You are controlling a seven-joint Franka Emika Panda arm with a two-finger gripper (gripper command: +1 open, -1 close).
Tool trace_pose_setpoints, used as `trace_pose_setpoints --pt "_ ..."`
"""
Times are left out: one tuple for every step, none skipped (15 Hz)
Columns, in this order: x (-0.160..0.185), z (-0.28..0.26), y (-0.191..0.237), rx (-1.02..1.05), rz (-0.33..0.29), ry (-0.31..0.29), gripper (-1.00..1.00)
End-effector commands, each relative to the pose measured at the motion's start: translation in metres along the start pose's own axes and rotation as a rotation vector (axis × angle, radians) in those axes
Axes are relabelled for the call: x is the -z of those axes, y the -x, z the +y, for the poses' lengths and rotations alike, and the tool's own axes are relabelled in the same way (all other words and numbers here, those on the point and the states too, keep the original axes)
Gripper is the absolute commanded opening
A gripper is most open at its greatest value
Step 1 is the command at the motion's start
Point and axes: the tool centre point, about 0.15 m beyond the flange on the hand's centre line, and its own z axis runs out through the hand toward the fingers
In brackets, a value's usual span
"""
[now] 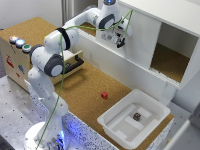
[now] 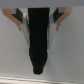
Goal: Move the door to the left
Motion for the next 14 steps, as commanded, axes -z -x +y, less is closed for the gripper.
trace_pose_setpoints --pt "-0.035 -0.046 -0.057 0.046 0.037 0.069 -1.00" --pt "-0.035 -0.051 -0.058 0.052 0.039 0.065 -1.00" --pt "-0.035 -0.056 -0.059 0.060 0.041 0.062 -1.00" --pt "-0.035 -0.061 -0.060 0.070 0.041 0.059 -1.00" --pt "-0.035 -0.066 -0.061 0.080 0.043 0.054 -1.00" --pt "-0.034 -0.072 -0.063 0.091 0.046 0.055 -1.00" --pt "-0.034 -0.076 -0.064 0.099 0.047 0.052 -1.00" --pt "-0.034 -0.084 -0.067 0.114 0.051 0.049 -1.00" --pt "-0.033 -0.090 -0.069 0.127 0.054 0.046 -1.00" --pt "-0.033 -0.094 -0.070 0.136 0.055 0.044 -1.00" --pt "-0.033 -0.099 -0.071 0.147 0.057 0.040 -1.00" --pt "-0.033 -0.104 -0.073 0.158 0.058 0.036 -1.00" --pt "-0.032 -0.110 -0.075 0.172 0.061 0.032 -1.00" --pt "-0.032 -0.113 -0.075 0.177 0.062 0.030 -1.00"
